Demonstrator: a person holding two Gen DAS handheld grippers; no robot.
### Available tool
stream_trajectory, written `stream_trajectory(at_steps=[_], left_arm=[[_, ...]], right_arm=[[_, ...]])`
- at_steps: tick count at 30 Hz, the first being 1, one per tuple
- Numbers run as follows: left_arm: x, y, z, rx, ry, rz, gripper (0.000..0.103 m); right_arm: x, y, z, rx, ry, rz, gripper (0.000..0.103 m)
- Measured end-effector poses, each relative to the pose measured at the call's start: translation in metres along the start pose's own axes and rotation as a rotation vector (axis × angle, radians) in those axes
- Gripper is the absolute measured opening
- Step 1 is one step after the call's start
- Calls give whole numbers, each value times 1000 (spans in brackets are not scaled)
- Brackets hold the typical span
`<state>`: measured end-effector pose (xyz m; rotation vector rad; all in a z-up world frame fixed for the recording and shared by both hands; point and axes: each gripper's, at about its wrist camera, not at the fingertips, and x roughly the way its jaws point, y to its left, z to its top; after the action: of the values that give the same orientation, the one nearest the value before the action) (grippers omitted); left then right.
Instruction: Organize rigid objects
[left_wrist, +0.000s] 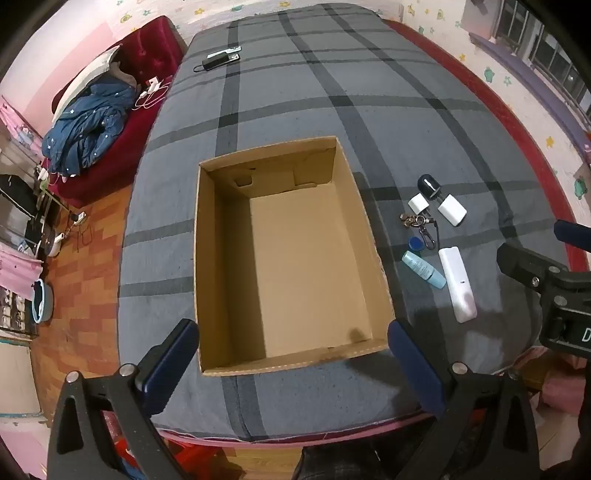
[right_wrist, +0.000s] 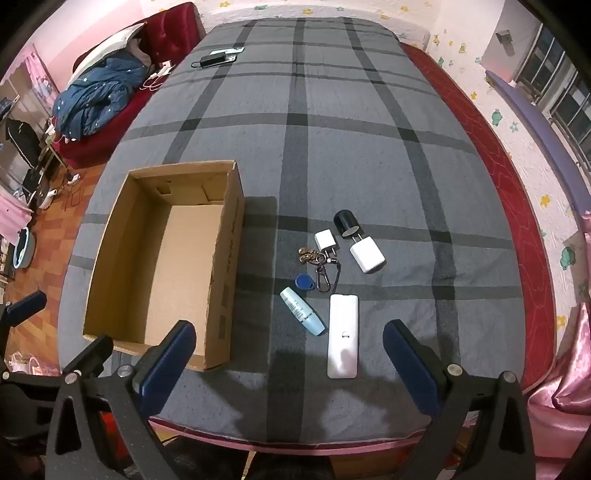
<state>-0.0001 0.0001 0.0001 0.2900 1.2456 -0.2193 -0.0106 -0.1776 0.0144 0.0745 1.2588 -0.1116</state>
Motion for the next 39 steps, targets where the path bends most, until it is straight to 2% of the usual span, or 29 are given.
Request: stream_trajectory(at_steps=[39], left_arm=[[-6, 1, 8, 11, -15, 5, 103]], right_arm=[[-8, -5, 9, 5, -19, -2, 103]])
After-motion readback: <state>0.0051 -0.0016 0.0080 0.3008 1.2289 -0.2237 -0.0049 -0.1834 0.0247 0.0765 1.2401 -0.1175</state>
